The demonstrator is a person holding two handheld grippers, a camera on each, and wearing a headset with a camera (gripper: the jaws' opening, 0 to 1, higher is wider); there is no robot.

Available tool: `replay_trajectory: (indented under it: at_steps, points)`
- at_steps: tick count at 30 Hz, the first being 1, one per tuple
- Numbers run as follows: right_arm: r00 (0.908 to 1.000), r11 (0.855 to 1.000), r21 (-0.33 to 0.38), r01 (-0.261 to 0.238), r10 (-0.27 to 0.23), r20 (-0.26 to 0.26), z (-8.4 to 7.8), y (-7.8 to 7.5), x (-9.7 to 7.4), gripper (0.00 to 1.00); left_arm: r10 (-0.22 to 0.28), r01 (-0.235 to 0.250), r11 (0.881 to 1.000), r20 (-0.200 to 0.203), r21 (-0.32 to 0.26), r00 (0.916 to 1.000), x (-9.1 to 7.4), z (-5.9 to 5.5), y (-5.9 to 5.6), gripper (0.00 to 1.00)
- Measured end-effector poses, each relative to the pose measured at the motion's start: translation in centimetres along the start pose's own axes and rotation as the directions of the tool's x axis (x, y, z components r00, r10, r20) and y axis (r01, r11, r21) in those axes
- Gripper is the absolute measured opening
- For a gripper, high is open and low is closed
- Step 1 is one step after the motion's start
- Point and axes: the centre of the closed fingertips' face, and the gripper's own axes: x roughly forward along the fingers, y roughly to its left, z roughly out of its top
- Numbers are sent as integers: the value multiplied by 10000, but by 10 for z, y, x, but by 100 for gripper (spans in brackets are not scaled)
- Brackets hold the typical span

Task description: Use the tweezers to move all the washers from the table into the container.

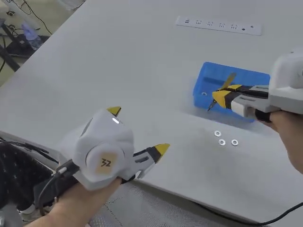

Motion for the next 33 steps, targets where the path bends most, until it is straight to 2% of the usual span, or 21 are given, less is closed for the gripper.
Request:
replay_trajectory:
  at_steps: [4,11,12,13,15,19,22,27,30,31,33]
  points:
    - [9989,9997,130,214,-220,412,14,-10,-2,3,-103,103,9999,133,8,9999,1,2,-3,83]
    - [9936,9971,246,719,-737,852,30,-29,0,3,-190,199,9993,266,-319,9995,3,4,-4,91]
    - [9928,9965,240,796,-814,874,31,-31,1,3,-239,256,9988,413,-414,9989,3,7,-5,93]
    - [9922,9961,209,861,-876,881,32,-33,2,3,-348,415,9967,941,-704,9950,3,15,-7,97]
    - [9918,9954,119,955,-962,846,32,-37,7,4,-450,554,9948,1193,-853,9918,2,19,-8,99]
    - [9909,9929,-170,1174,-1160,682,29,-44,14,4,-440,559,9929,1127,-1050,9927,3,18,-7,99]
    - [9920,9931,-262,1147,-1132,556,23,-45,24,4,-530,713,9888,1383,-1308,9890,2,22,-9,99]
    - [9927,9909,-604,1207,-1199,153,9,-50,37,4,-464,747,9813,1584,-1775,9863,0,26,-6,99]
    - [9922,9907,-533,1249,-1249,49,1,-52,42,4,-611,994,9743,1880,-2019,9803,-1,30,-9,99]
    - [9925,9911,-527,1220,-1223,-29,-2,-52,43,4,-564,1004,9745,2141,-2005,9752,-2,34,-7,99]
    - [9927,9917,-476,1193,-1199,-104,-7,-53,47,4,-320,713,9794,2031,-1890,9786,-2,33,-4,99]
